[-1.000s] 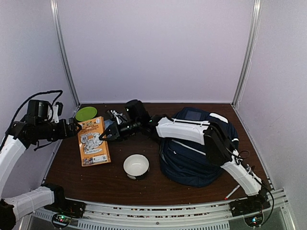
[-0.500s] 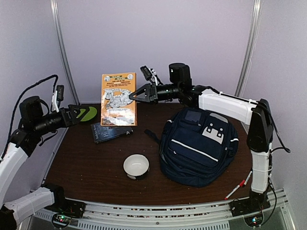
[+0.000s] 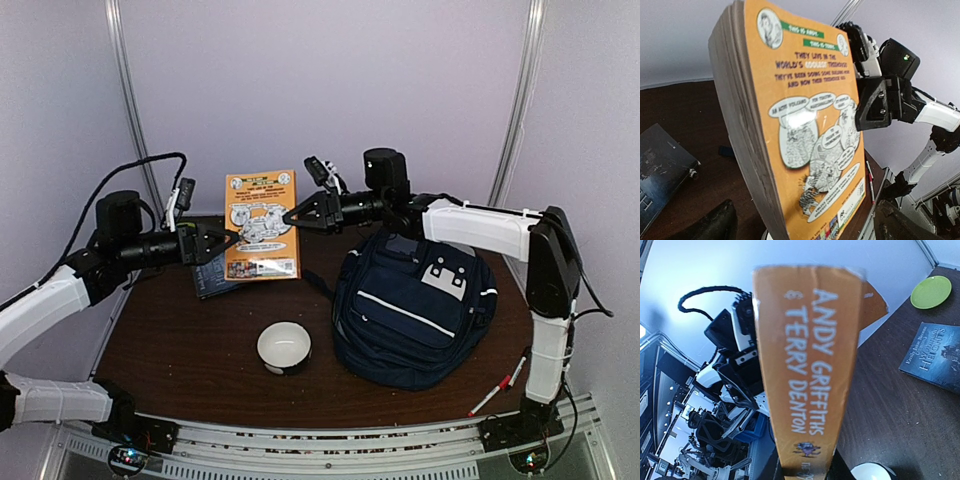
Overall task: Pack the student bag
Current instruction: Pass from the right arm to the left
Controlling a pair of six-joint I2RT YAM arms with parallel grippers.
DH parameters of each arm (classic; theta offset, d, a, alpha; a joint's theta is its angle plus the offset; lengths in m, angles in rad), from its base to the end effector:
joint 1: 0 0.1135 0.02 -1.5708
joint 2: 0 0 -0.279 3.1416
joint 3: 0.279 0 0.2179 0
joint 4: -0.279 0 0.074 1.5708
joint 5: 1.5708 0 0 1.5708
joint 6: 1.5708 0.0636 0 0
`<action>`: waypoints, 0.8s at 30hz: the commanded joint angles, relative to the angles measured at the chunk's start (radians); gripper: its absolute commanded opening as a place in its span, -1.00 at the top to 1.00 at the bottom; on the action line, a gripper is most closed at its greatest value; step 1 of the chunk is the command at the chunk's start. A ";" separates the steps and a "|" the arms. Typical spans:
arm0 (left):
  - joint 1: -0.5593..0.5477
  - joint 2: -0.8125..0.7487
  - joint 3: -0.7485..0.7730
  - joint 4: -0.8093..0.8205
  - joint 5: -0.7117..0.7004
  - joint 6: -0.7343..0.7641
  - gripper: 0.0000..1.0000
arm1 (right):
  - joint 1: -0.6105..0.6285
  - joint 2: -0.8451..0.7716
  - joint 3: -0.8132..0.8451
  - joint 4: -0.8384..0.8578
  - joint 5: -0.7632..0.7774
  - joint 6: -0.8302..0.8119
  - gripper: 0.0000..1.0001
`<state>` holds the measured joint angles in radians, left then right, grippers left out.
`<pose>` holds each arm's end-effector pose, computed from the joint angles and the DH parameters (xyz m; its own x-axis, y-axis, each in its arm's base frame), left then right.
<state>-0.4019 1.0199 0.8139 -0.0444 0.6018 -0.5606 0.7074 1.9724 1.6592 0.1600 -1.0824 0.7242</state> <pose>0.1826 -0.1168 0.3358 -0.6330 -0.2072 -0.7459 0.5794 0.5123 -0.6339 0.3051 0.3348 0.3470 -0.7284 -0.2138 -0.6510 -0.6484 -0.0920 0.7557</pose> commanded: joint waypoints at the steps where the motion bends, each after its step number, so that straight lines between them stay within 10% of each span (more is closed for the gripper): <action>1: -0.042 0.060 0.045 0.126 -0.035 -0.025 -0.95 | -0.004 -0.082 -0.027 0.260 -0.063 0.118 1.00; 6: -0.048 0.112 0.013 0.275 0.036 -0.107 -0.80 | -0.020 -0.082 -0.072 0.486 -0.091 0.293 1.00; 24: -0.064 0.192 0.005 0.472 0.253 -0.262 0.59 | -0.057 -0.075 -0.087 0.443 -0.069 0.239 1.00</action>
<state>-0.4538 1.1992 0.8207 0.3420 0.8021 -0.7948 0.6556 1.9396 1.5631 0.5495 -1.1660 0.9874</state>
